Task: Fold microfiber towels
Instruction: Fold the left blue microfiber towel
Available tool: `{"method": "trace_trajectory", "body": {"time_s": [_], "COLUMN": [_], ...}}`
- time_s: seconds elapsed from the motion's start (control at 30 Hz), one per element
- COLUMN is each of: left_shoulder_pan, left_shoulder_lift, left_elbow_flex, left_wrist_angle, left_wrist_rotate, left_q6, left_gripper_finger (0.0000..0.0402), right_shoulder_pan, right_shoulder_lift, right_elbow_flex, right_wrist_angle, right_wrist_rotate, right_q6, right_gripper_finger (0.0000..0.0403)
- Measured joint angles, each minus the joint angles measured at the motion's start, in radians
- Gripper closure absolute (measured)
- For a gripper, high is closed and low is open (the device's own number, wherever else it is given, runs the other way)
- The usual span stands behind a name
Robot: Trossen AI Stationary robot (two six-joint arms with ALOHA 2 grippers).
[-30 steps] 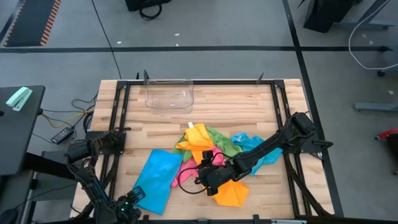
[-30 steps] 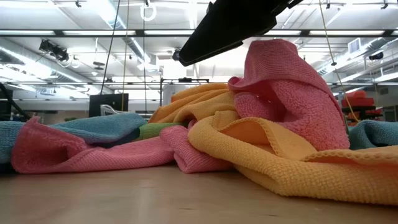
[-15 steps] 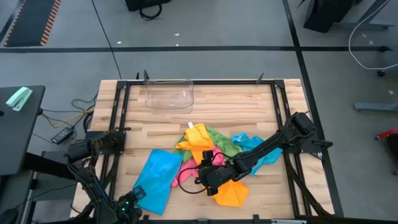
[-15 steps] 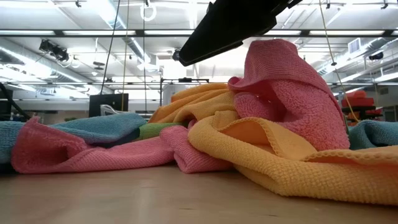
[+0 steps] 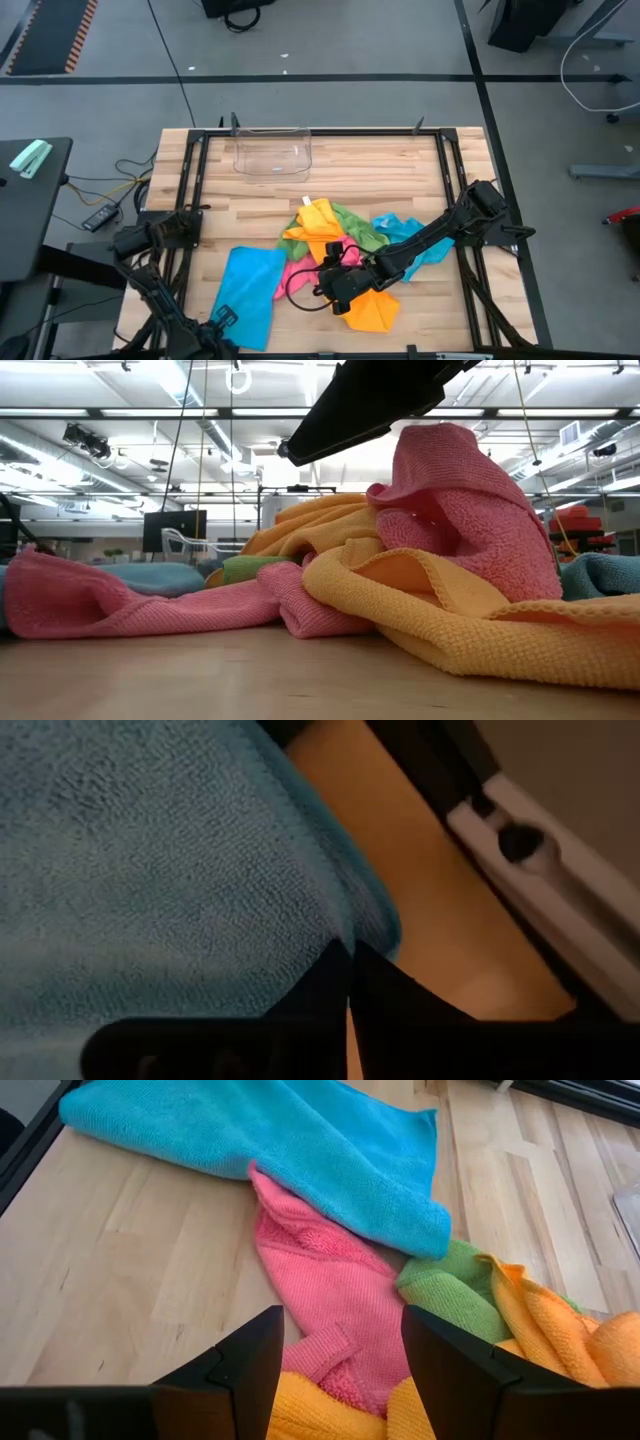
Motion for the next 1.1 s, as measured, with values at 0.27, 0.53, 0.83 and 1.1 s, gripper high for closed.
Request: {"method": "trace_trajectory", "body": {"time_s": [0.27, 0.53, 0.83, 1.1], "left_shoulder_pan": [0.043, 0.073, 0.096, 0.115], "left_shoulder_lift": [-0.002, -0.002, -0.005, -0.005], "left_elbow_flex": [0.000, 0.099, 0.170, 0.192], "left_wrist_angle": [0.010, -0.211, -0.272, -0.281], "left_wrist_rotate": [-0.006, -0.032, -0.082, -0.085], "left_q6": [-0.018, -0.007, 0.020, 0.015], "left_gripper_finger": [0.0361, 0.0369, 0.0293, 0.0244], "right_shoulder_pan": [0.006, 0.006, 0.007, 0.014], "right_shoulder_lift": [0.000, 0.000, 0.000, 0.000], "right_elbow_flex": [0.000, 0.000, 0.000, 0.000], "right_wrist_angle": [-0.002, -0.002, -0.001, -0.001], "right_wrist_rotate": [0.000, 0.000, 0.000, 0.000], "right_q6": [-0.001, 0.001, 0.006, 0.008], "right_gripper_finger": [0.0190, 0.0190, 0.0190, 0.0190]}}
